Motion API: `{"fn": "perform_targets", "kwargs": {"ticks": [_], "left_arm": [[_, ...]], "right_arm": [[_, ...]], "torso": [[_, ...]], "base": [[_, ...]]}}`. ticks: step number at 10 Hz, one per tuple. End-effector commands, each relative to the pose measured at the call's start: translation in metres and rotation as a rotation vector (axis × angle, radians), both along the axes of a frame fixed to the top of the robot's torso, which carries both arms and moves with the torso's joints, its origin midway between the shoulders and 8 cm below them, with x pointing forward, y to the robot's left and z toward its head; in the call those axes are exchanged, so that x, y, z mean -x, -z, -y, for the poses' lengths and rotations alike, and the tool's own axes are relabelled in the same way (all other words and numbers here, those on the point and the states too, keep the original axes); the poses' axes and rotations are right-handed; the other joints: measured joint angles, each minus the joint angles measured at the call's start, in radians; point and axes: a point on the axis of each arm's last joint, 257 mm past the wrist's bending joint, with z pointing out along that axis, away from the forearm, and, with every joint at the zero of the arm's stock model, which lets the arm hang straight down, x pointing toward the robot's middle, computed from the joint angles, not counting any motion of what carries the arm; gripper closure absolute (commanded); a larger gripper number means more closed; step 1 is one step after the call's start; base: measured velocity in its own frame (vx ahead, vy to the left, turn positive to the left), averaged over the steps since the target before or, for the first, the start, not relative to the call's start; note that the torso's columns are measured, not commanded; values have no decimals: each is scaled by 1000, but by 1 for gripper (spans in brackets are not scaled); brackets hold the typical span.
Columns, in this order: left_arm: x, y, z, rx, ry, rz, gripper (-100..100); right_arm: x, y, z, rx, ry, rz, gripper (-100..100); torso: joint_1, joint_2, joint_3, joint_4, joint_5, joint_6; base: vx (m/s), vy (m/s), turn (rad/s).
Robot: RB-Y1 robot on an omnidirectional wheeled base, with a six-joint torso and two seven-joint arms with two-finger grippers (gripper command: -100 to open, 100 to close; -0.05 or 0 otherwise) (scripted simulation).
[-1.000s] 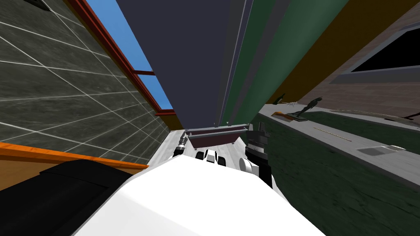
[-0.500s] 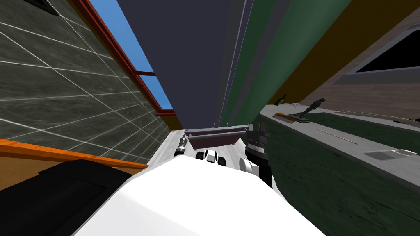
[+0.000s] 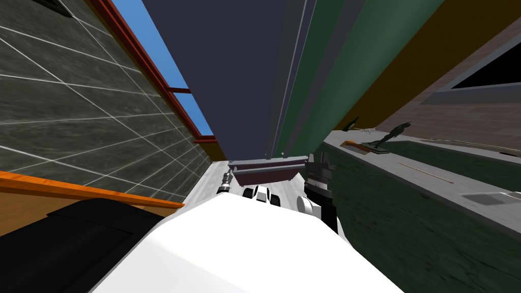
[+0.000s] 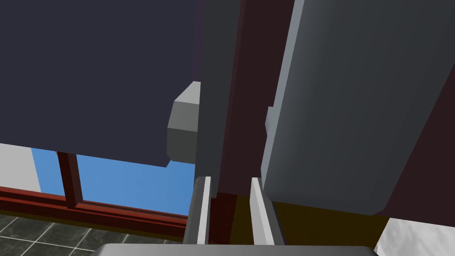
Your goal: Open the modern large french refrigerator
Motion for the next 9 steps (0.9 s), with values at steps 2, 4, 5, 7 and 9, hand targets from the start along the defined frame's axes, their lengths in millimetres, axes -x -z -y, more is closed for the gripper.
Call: {"fn": "perform_targets", "kwargs": {"ticks": [2, 4, 5, 7, 9], "left_arm": [[7, 27, 22, 66, -13, -37, -100], [10, 33, 28, 88, -22, -41, -100], [10, 33, 28, 88, -22, -41, -100], [12, 38, 36, 111, -31, -44, -100], [12, 38, 36, 111, -31, -44, -100]], "right_arm": [[0, 0, 0, 0, 0, 0, 0], [0, 0, 0, 0, 0, 0, 0], [0, 0, 0, 0, 0, 0, 0], [0, 0, 0, 0, 0, 0, 0], [0, 0, 0, 0, 0, 0, 0]], "torso": [[-1, -1, -1, 0, 0, 1], [-2, -4, -1, -2, 4, 4], [-2, -6, -1, -4, 7, 7], [-4, -9, -2, -6, 11, 11], [-5, -11, -3, -7, 12, 12]], "base": [[22, -14, 37], [20, -13, 31], [0, 2, 11], [5, 2, 22], [-5, -5, 0]]}}
